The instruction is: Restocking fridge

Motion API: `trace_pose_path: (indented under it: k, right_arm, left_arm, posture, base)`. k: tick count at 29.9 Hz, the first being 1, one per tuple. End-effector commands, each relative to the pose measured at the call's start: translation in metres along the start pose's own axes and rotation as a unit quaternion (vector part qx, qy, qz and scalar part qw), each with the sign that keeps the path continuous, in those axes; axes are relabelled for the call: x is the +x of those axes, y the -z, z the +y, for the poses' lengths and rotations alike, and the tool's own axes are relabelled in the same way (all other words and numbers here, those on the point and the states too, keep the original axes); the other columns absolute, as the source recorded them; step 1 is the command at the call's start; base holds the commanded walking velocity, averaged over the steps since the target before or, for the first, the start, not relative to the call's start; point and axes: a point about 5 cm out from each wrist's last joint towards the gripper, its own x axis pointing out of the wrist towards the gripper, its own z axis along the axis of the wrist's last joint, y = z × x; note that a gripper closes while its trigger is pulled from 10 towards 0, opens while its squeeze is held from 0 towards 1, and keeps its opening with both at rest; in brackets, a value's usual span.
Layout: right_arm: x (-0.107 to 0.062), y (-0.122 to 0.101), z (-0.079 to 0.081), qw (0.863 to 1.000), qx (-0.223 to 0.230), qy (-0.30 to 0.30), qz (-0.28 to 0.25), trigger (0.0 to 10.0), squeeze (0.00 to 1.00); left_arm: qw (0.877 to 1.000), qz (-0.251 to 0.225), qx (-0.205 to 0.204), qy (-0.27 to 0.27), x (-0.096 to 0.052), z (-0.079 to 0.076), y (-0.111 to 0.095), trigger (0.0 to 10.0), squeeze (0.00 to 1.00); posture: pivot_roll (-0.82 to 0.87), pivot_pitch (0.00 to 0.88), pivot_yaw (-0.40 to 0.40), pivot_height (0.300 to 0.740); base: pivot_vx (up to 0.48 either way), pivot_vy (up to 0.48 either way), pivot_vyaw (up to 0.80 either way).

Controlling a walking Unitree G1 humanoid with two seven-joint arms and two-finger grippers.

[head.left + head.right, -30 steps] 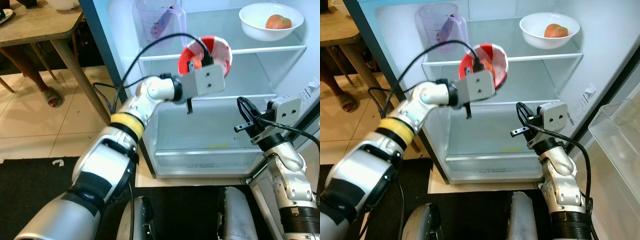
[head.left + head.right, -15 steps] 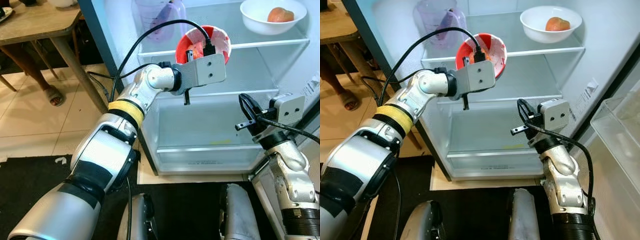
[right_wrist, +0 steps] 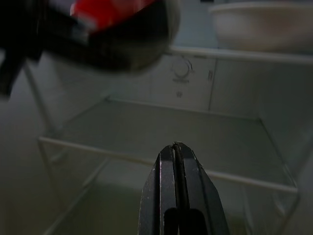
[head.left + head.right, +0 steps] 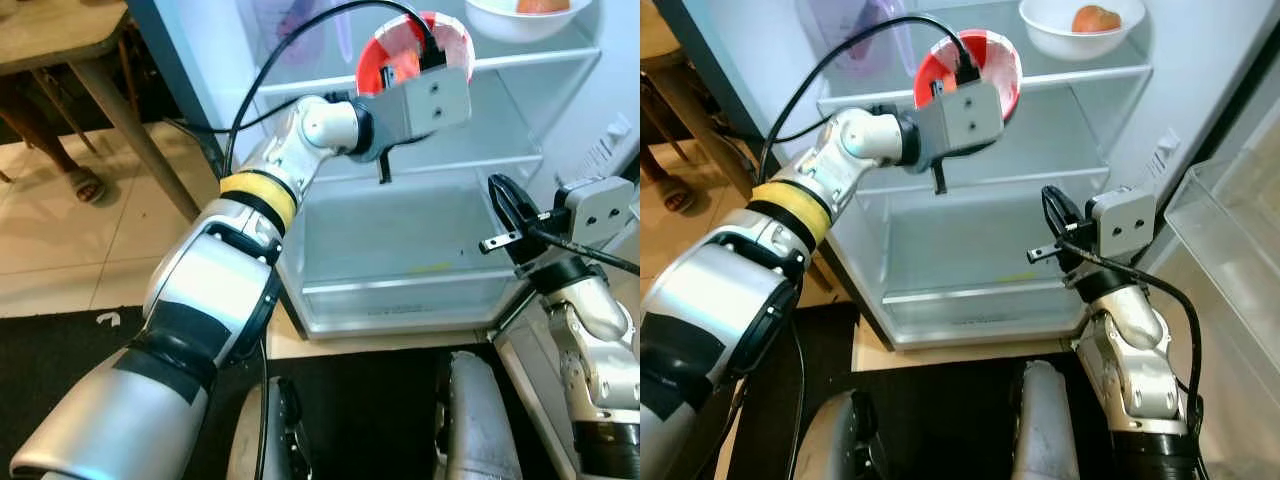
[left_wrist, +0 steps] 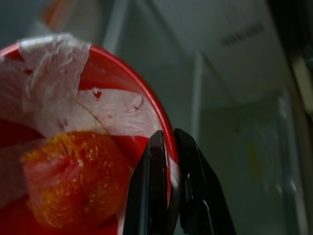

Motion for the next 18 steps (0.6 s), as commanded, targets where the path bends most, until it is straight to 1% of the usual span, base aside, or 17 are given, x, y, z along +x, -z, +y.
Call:
trace_pose_path:
  k: [1, 3, 4, 6, 10, 11, 12, 13, 15, 17, 18]
  right_arm:
    - [0.0, 0.0, 0.005, 1.0, 0.005, -0.008, 0.001, 10.0, 0.0]
    - [0.0, 0.0, 0.004, 1.0, 0.005, -0.009, 0.004, 10.0, 0.0]
    - [0.0, 0.0, 0.004, 1.0, 0.005, -0.009, 0.004, 10.0, 0.0]
    - [0.0, 0.001, 0.005, 1.0, 0.006, -0.01, 0.007, 10.0, 0.0]
    - [0.0, 0.003, 0.006, 1.0, 0.007, -0.012, 0.009, 10.0, 0.0]
    - [-0.001, 0.003, 0.007, 1.0, 0.008, -0.013, 0.01, 10.0, 0.0]
    - [0.0, 0.002, 0.007, 1.0, 0.007, -0.014, 0.011, 10.0, 0.0]
    - [0.0, 0.002, 0.007, 1.0, 0.007, -0.014, 0.011, 10.0, 0.0]
    - [0.0, 0.002, 0.007, 1.0, 0.007, -0.014, 0.01, 10.0, 0.0]
    - [0.0, 0.002, 0.007, 1.0, 0.007, -0.014, 0.01, 10.0, 0.0]
    - [0.0, 0.001, 0.007, 1.0, 0.007, -0.014, 0.01, 10.0, 0.0]
  left_arm:
    - [1.0, -0.023, 0.003, -0.017, -0.005, 0.013, -0.01, 10.0, 0.0]
    - [0.999, -0.048, -0.002, 0.004, -0.004, 0.011, -0.017, 10.0, 0.0]
    - [0.999, -0.048, -0.002, 0.004, -0.004, 0.011, -0.017, 10.0, 0.0]
    - [0.997, -0.067, -0.006, 0.024, -0.005, 0.009, -0.02, 10.0, 0.0]
    - [0.997, -0.075, -0.004, 0.03, -0.008, 0.01, -0.021, 10.0, 0.0]
    - [0.997, -0.076, -0.003, 0.028, -0.009, 0.011, -0.02, 10.0, 0.0]
    - [0.997, -0.073, -0.005, 0.015, -0.013, 0.018, -0.02, 10.0, 0.0]
    - [0.997, -0.073, -0.005, 0.015, -0.013, 0.018, -0.02, 10.0, 0.0]
    - [0.997, -0.07, -0.004, -0.009, -0.016, 0.026, -0.021, 10.0, 0.0]
    - [0.997, -0.07, -0.004, -0.009, -0.016, 0.026, -0.021, 10.0, 0.0]
    - [0.997, -0.07, -0.006, -0.018, -0.017, 0.029, -0.022, 10.0, 0.0]
  posture:
    - [-0.11, 0.316, 0.135, 0.555]
    - [-0.11, 0.312, 0.132, 0.555]
    - [-0.11, 0.312, 0.132, 0.555]
    - [-0.1, 0.313, 0.132, 0.555]
    - [-0.1, 0.314, 0.13, 0.555]
    - [-0.1, 0.315, 0.129, 0.555]
    - [-0.1, 0.315, 0.129, 0.555]
    - [-0.1, 0.315, 0.129, 0.555]
    - [-0.1, 0.316, 0.129, 0.555]
    - [-0.1, 0.316, 0.129, 0.555]
    - [-0.1, 0.316, 0.129, 0.555]
  base:
    - [0.0, 0.0, 0.0]
    - [0.0, 0.0, 0.0]
    - [0.0, 0.0, 0.0]
    - [0.0, 0.0, 0.0]
    - [0.0, 0.0, 0.0]
    - [0.0, 0.0, 0.0]
    - [0.0, 0.0, 0.0]
    - [0.0, 0.0, 0.0]
    - [0.0, 0.0, 0.0]
    - [0.0, 0.0, 0.0]
    - [0.0, 0.0, 0.0]
